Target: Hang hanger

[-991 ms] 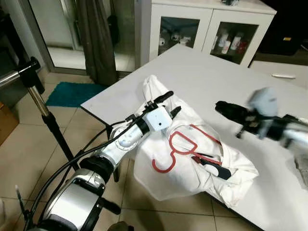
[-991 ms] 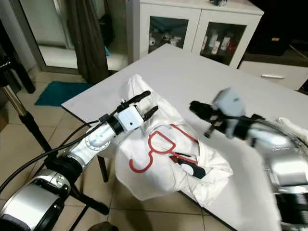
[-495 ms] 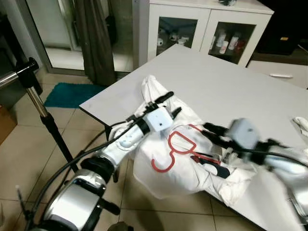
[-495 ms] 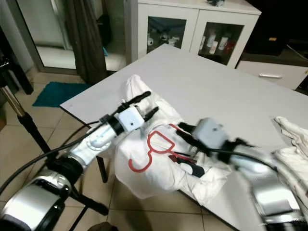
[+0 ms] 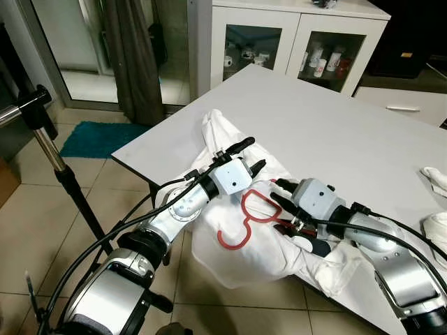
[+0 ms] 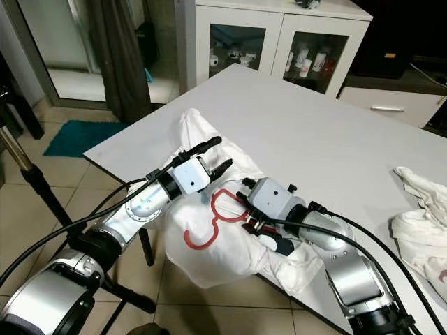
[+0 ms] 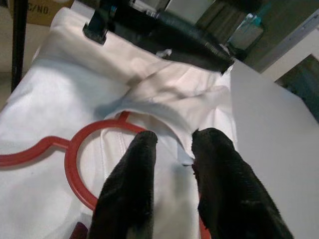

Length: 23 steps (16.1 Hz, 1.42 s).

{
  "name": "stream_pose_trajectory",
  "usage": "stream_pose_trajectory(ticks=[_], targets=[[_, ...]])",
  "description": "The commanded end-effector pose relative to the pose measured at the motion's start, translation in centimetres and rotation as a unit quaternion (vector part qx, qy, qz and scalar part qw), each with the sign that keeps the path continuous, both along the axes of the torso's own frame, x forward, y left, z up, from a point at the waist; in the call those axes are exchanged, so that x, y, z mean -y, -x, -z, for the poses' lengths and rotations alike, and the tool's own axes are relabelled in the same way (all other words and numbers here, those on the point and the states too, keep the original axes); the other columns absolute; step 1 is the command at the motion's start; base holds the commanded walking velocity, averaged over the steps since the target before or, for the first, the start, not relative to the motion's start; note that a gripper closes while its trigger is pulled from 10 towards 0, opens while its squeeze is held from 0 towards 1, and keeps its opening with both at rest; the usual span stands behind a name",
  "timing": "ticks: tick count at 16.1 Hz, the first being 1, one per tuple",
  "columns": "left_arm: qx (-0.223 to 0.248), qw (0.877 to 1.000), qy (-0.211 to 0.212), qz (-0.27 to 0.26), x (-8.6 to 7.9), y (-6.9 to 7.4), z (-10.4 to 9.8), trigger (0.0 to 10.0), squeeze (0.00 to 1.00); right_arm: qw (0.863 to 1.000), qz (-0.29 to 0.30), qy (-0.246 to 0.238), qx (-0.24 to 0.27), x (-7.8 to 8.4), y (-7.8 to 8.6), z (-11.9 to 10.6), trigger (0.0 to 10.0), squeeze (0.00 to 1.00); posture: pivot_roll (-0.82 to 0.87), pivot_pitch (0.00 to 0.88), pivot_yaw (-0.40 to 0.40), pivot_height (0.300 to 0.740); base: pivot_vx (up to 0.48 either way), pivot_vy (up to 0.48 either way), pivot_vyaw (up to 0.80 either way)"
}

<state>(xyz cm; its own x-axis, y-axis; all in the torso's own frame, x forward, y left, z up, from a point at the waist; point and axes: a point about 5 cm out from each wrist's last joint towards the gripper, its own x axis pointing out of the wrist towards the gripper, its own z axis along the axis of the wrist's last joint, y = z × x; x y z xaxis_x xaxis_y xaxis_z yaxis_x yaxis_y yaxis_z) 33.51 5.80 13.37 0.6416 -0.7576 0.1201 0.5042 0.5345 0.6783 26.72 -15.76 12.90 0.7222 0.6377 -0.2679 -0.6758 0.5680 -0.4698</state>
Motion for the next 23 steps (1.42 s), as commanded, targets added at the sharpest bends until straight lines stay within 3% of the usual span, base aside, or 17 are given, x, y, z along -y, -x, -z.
stream_pose_trajectory(ticks=[1, 3, 4, 5, 6, 10, 12, 14, 15, 16, 17, 18, 19, 20, 23], targets=[[0.006, 1.0, -0.001, 0.006, 0.1, 0.1, -0.2, 10.0, 0.0, 1.0, -0.013, -0.004, -0.009, -0.1, 0.2, 0.0, 10.0, 1.0, 0.02, 0.003, -0.032, 0.723, 0.0, 0.0, 0.0], [0.005, 1.0, 0.001, 0.004, 0.0, 0.2, -0.1, 10.0, 0.0, 0.998, -0.053, 0.001, -0.035, -0.2, 1.0, 0.3, 10.0, 1.0, 0.02, 0.003, -0.033, 0.723, 0.0, 0.0, 0.0], [0.004, 1.0, 0.0, 0.004, 0.0, 0.2, 0.0, 10.0, 0.0, 0.997, -0.064, 0.005, -0.043, -0.6, 1.3, 0.9, 10.0, 0.3, 0.01, 0.005, -0.034, 0.723, 0.0, 0.0, 0.0], [0.003, 1.0, 0.0, 0.005, 0.1, 0.2, 0.0, 10.0, 0.0, 0.997, -0.066, 0.006, -0.046, -0.8, 1.4, 1.1, 10.0, 0.3, 0.01, 0.005, -0.034, 0.723, 0.0, 0.0, 0.0], [0.003, 1.0, 0.0, 0.006, 0.2, 0.3, 0.0, 10.0, 0.0, 0.997, -0.066, 0.008, -0.044, -1.4, 1.2, 1.6, 10.0, 0.0, 0.01, 0.006, -0.035, 0.723, 0.0, 0.0, 0.0], [0.004, 1.0, 0.004, 0.008, 0.6, 0.2, -0.2, 10.0, 0.0, 0.997, -0.067, 0.004, -0.046, -3.0, 0.3, 2.2, 10.0, 0.0, 0.01, 0.007, -0.04, 0.723, 0.0, 0.0, 0.0], [0.004, 1.0, 0.004, 0.006, 0.5, 0.3, -0.2, 10.0, 0.0, 0.997, -0.06, 0.017, -0.045, -3.0, -0.1, 2.7, 10.0, 0.0, 0.01, 0.006, -0.042, 0.723, 0.0, 0.0, 0.0], [0.004, 1.0, 0.004, 0.004, 0.3, 0.2, -0.1, 10.0, 0.0, 0.997, -0.029, 0.061, -0.045, -2.3, -1.0, 3.7, 10.0, 0.0, 0.02, 0.005, -0.043, 0.723, 0.0, 0.0, 0.0], [0.005, 1.0, 0.003, 0.003, 0.3, 0.2, -0.1, 10.0, 0.0, 0.996, -0.033, 0.065, -0.054, -2.1, -0.8, 4.1, 10.0, 0.96, 0.02, 0.003, -0.043, 0.723, 0.0, 0.0, 0.0], [0.005, 1.0, 0.003, 0.002, 0.2, 0.2, -0.2, 10.0, 0.0, 0.996, -0.031, 0.065, -0.057, -2.0, -0.8, 4.2, 10.0, 1.0, 0.02, 0.002, -0.043, 0.723, 0.0, 0.0, 0.0], [0.005, 1.0, 0.003, 0.002, 0.2, 0.2, -0.2, 10.0, 0.0, 0.996, -0.029, 0.067, -0.057, -1.9, -0.9, 4.3, 10.0, 1.0, 0.02, 0.002, -0.043, 0.723, 0.0, 0.0, 0.0], [0.006, 1.0, 0.002, 0.002, 0.2, 0.1, -0.3, 10.0, 0.0, 0.995, -0.024, 0.077, -0.058, -1.7, -1.0, 4.7, 10.0, 0.85, 0.02, 0.0, -0.04, 0.723, 0.0, 0.0, 0.0], [0.007, 1.0, 0.002, 0.003, 0.3, 0.1, -0.3, 10.0, 0.0, 0.995, -0.023, 0.069, -0.07, -1.7, -1.0, 4.9, 10.0, 0.05, 0.02, 0.0, -0.04, 0.723, 0.0, 0.0, 0.0], [0.008, 1.0, 0.002, 0.003, 0.3, 0.1, -0.4, 10.0, 0.0, 0.995, -0.024, 0.056, -0.076, -1.8, -1.0, 4.9, 10.0, 0.0, 0.02, 0.0, -0.04, 0.723, 0.0, 0.0, 0.0], [0.009, 1.0, 0.002, 0.002, 0.2, 0.0, -0.5, 10.0, 0.0, 0.998, -0.011, 0.019, -0.064, -1.1, -1.5, 3.2, 10.0, 0.0, 0.02, 0.0, -0.039, 0.723, 0.0, 0.0, 0.0]])
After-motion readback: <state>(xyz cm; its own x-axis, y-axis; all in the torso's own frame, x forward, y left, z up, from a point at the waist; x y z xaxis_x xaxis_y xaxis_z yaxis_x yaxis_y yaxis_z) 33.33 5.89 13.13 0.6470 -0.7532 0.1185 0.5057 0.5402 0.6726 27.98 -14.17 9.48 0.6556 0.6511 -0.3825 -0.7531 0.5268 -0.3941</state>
